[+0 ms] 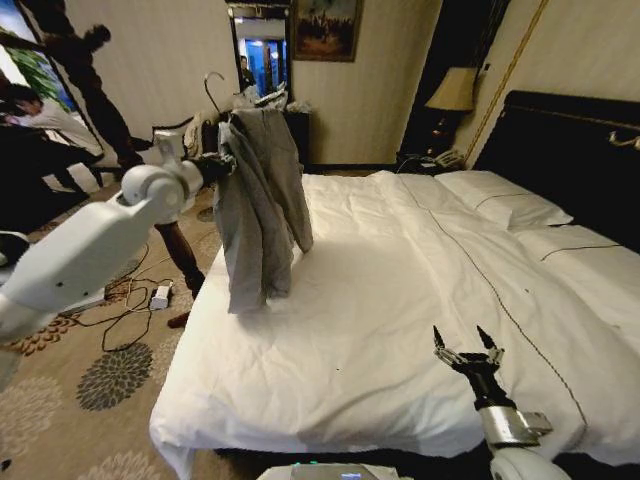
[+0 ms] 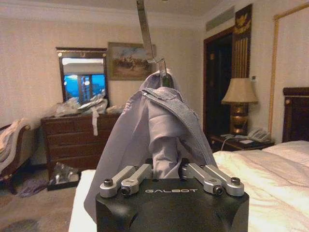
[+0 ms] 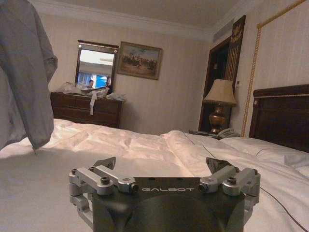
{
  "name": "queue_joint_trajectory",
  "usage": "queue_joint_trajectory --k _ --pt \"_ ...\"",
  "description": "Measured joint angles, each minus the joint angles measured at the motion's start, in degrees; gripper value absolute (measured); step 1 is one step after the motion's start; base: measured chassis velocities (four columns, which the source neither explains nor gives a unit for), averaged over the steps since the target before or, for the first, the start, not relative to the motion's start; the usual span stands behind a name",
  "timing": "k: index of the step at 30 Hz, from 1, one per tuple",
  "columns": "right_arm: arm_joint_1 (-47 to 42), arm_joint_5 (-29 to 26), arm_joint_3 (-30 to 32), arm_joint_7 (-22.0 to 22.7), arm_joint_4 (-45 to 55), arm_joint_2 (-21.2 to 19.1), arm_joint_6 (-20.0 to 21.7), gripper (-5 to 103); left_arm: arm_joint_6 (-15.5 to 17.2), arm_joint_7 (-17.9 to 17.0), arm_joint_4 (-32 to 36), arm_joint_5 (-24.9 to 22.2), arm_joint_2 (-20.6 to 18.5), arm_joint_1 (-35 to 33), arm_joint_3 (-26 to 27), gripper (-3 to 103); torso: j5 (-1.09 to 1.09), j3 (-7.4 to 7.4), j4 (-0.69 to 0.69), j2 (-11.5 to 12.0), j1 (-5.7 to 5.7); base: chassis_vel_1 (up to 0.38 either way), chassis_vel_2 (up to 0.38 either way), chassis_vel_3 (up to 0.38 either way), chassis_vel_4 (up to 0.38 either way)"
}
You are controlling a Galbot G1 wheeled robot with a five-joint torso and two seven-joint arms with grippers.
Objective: Pick up the clothes from the bed and hang them on the clothes hanger.
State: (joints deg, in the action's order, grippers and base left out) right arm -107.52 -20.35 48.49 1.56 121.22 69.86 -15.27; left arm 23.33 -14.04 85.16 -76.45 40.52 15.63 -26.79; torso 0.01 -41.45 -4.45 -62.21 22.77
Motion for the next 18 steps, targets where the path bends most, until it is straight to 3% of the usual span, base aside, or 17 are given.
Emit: queue_joint_trajectory --k 7,11,18 --pt "0.0 0.0 0.0 0.0 0.0 0.0 0.0 100 4.1 -1.6 -3.5 -2.5 1.8 7.0 -3.6 16 -0.01 0.00 -0.02 0.0 0.00 0.000 0.000 0.000 0.000" --pt "0.0 0.0 0.0 0.0 0.0 0.0 0.0 100 9.5 -2.4 -6.0 -7.2 1.9 15.1 -9.8 16 -0.02 0.01 0.00 0.0 -0.01 0.000 0.000 0.000 0.000" --pt "0.0 0.0 0.0 0.0 0.0 0.0 0.0 100 13.5 -4.6 -10.5 -13.4 3.4 21.3 -14.9 16 -0.01 0.00 -0.01 0.0 -0.01 0.000 0.000 0.000 0.000"
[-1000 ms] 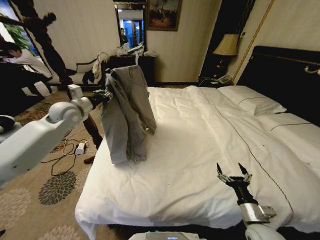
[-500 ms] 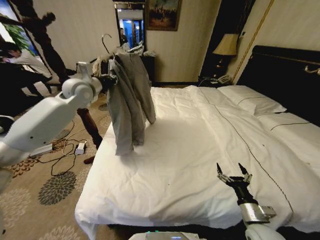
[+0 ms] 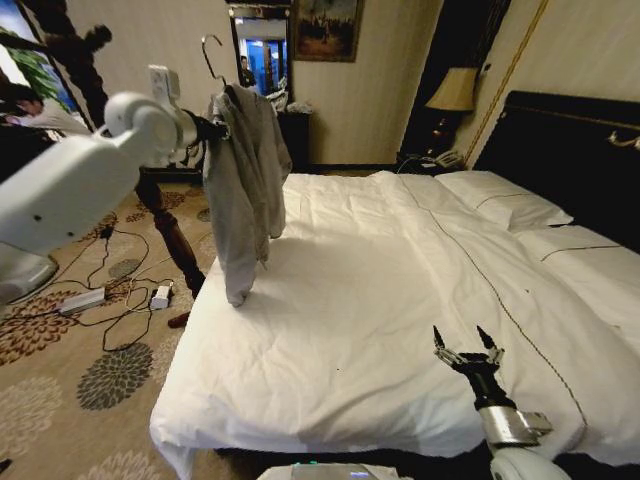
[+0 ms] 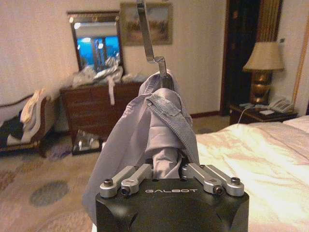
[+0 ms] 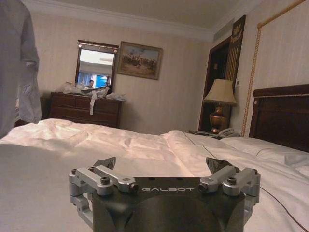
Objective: Pick up the clothes from the bed and hang them on the clothes hanger.
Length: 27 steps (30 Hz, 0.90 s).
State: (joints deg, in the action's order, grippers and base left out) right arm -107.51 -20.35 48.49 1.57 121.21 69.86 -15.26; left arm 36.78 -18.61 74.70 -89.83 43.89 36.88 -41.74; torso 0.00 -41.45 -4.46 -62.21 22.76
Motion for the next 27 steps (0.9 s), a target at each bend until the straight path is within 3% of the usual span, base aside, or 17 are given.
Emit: queue_joint_trajectory --k 10,20,27 --pt "0.0 0.0 0.0 0.0 0.0 0.0 0.0 100 5.2 -4.1 -5.5 -5.4 1.6 4.2 -1.1 16 0.00 0.00 -0.01 0.0 0.00 0.000 0.000 0.000 0.000" --pt "0.0 0.0 0.0 0.0 0.0 0.0 0.0 100 5.6 -5.6 -9.6 -8.2 1.8 8.1 -2.2 16 0.00 0.00 -0.01 0.0 0.00 0.000 0.000 0.000 0.000" --pt "0.0 0.0 0.0 0.0 0.0 0.0 0.0 100 5.6 -5.3 -16.9 -8.3 3.5 10.1 -3.2 16 0.00 0.00 -0.02 0.0 0.00 0.000 0.000 0.000 0.000"
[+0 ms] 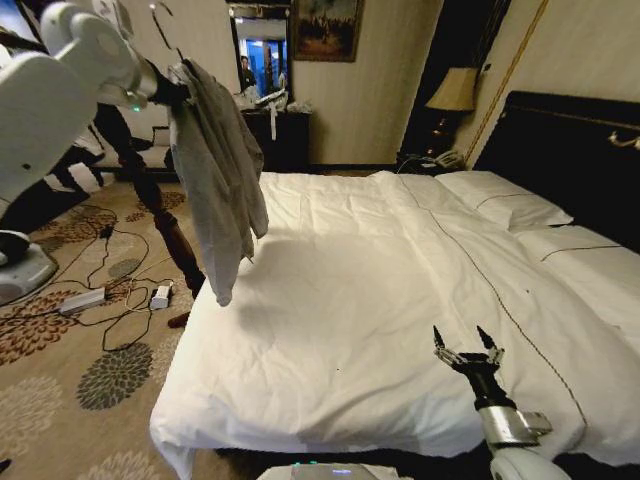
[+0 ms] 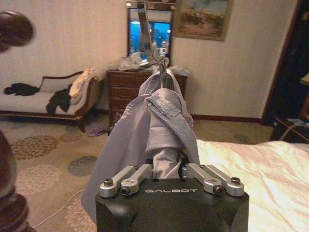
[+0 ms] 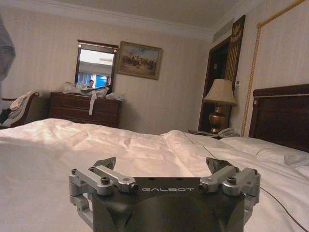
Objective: Pick up the clothes from the bed and hang them on the clothes hanger.
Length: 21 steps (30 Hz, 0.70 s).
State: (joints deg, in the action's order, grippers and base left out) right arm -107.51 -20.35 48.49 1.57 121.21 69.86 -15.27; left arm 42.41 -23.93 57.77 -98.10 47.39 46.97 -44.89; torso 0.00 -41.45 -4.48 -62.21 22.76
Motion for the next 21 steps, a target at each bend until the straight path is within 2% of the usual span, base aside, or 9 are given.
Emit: queue_joint_trajectory --k 9,16,21 --pt "0.0 0.0 0.0 0.0 0.0 0.0 0.0 100 -0.1 0.1 -2.5 0.2 -1.5 1.5 -1.6 16 0.01 0.00 0.03 0.0 0.00 0.000 0.000 0.000 0.000" --pt "0.0 0.0 0.0 0.0 0.0 0.0 0.0 100 -0.2 -0.8 -3.3 0.1 -4.9 1.0 -1.4 16 0.04 0.00 0.05 0.0 -0.01 0.000 0.000 0.000 0.000" --pt "0.0 0.0 0.0 0.0 0.0 0.0 0.0 100 -0.2 -0.9 -4.4 -0.1 -5.3 1.2 -1.4 16 0.00 0.00 0.02 0.0 0.00 0.000 0.000 0.000 0.000"
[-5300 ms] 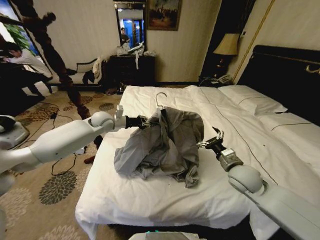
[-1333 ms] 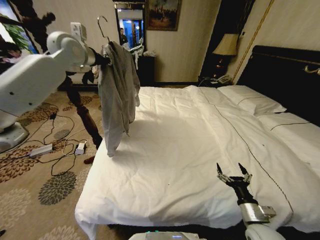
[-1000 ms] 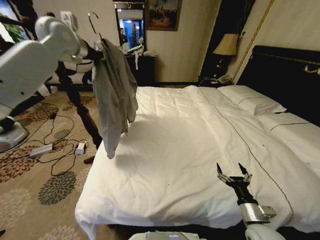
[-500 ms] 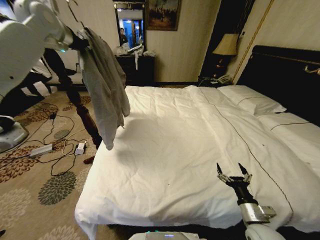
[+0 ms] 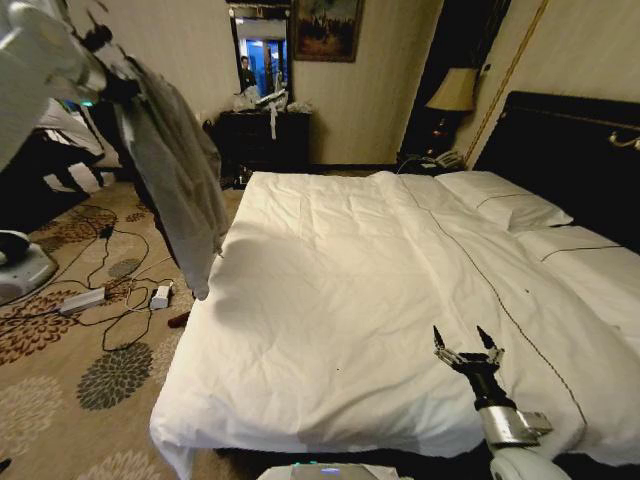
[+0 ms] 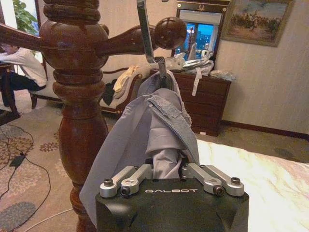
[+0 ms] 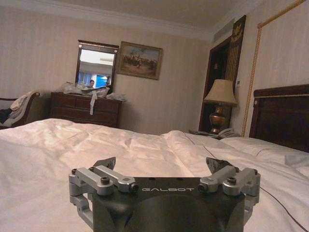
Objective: Pick up the clothes from the bed and hang them on the clothes hanger.
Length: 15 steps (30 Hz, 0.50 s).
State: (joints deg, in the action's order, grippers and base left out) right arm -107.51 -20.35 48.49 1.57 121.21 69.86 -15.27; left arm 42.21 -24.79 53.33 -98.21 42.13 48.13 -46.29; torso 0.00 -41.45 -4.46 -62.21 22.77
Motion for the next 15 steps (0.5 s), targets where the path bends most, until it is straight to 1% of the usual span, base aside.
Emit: queue_joint_trajectory --k 1,5,6,9,12,15 --pt "0.0 0.0 0.0 0.0 0.0 0.0 0.0 100 0.0 0.0 0.2 -0.3 -0.2 -0.1 0.0 16 -0.02 0.00 -0.02 0.0 0.00 0.000 0.000 0.000 0.000" --pt "0.0 0.0 0.0 0.0 0.0 0.0 0.0 100 0.0 0.0 0.5 -0.6 -0.2 -0.7 0.2 16 -0.01 0.01 0.00 0.0 -0.01 0.000 0.000 0.000 0.000" --pt "0.0 0.0 0.0 0.0 0.0 0.0 0.0 100 0.0 0.0 0.5 -0.5 0.0 -1.5 1.0 16 0.01 0.00 0.01 0.0 -0.01 0.000 0.000 0.000 0.000" --pt "0.0 0.0 0.0 0.0 0.0 0.0 0.0 100 0.0 0.0 0.2 -0.2 0.5 -2.7 2.2 16 0.00 0.00 -0.02 0.0 0.00 0.000 0.000 0.000 0.000" --pt "0.0 0.0 0.0 0.0 0.0 0.0 0.0 100 -0.1 0.0 -0.1 0.1 0.8 -3.5 3.0 16 -0.01 0.00 -0.02 0.0 0.00 0.000 0.000 0.000 0.000" --pt "0.0 0.0 0.0 0.0 0.0 0.0 0.0 100 -0.1 0.1 -0.9 0.5 1.2 -4.0 3.6 16 0.00 0.00 0.01 0.0 0.00 0.000 0.000 0.000 0.000"
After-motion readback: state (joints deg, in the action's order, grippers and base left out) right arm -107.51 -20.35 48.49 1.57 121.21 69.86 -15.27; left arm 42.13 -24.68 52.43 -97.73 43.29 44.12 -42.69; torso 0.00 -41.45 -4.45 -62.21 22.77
